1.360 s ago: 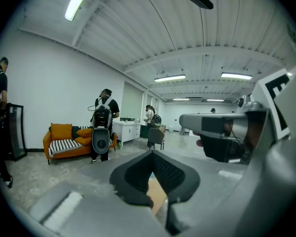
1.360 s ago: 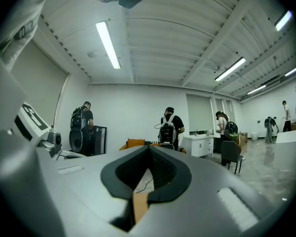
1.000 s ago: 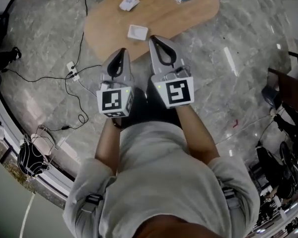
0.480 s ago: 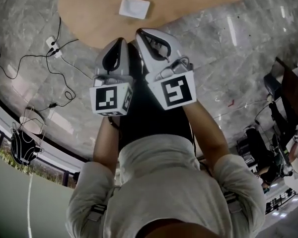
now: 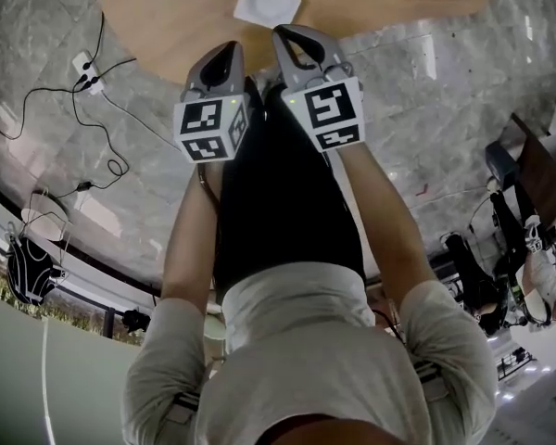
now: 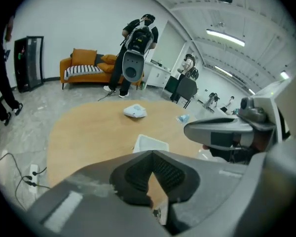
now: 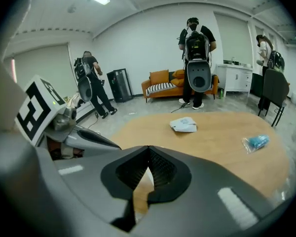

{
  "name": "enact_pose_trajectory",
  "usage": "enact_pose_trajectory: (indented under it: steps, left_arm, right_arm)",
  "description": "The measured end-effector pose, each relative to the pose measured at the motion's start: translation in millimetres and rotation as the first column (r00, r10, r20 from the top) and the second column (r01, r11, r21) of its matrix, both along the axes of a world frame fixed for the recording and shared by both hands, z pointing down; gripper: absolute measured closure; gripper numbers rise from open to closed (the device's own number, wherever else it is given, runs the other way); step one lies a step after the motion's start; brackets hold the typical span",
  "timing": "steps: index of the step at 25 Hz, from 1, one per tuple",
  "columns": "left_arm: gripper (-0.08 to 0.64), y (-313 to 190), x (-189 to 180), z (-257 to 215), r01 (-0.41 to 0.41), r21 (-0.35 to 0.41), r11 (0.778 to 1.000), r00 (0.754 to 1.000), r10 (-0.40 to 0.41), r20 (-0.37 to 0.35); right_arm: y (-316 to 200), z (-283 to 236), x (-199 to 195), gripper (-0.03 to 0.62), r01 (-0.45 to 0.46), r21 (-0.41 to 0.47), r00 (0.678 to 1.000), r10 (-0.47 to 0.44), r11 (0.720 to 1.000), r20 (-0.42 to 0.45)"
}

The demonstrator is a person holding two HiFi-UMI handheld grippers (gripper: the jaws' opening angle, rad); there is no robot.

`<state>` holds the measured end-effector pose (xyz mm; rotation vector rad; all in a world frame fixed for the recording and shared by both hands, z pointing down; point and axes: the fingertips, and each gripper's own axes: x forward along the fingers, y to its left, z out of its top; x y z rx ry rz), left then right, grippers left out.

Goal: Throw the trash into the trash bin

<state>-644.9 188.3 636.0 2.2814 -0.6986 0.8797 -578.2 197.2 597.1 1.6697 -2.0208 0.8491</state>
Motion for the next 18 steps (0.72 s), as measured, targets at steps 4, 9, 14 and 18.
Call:
enact_pose_trajectory:
  steps: [4, 9, 14, 18]
  left_arm:
    - [0.541, -2.5, -4.1, 27.2, -0.007, -0.032, 0.999, 0.999, 0.008, 0.043]
    - [0.541, -6.5, -25.9, 44.9, 0.04, -0.063, 0.997, 0.996, -0.035, 0.081]
    - [0.541, -6.9, -44.1, 55.0, 0.031, -0.082, 0.996, 0.994, -0.023, 0.103]
    - [0.541, -6.1, -55.1, 61.5, 0.037, -0.099, 0.994, 0.993, -0.026, 0.114]
  right_arm:
    - [-7.8, 22.9, -4.0, 0.584, 0.027, -0.06, 0.999, -0.026, 0.998, 0.019]
    - [-7.0, 63.5, -14.9, 0.505, 0.146, -0.186, 0.985, -0.161, 0.972, -0.069]
    - [-7.1, 99.8, -27.0, 0.494, 0.255, -0.316, 0.934, -0.317, 0.914, -0.162]
    - [-9.2, 121.7, -31.8, 0.494, 0.332, -0.407, 0.853, -0.455, 0.851, -0.256]
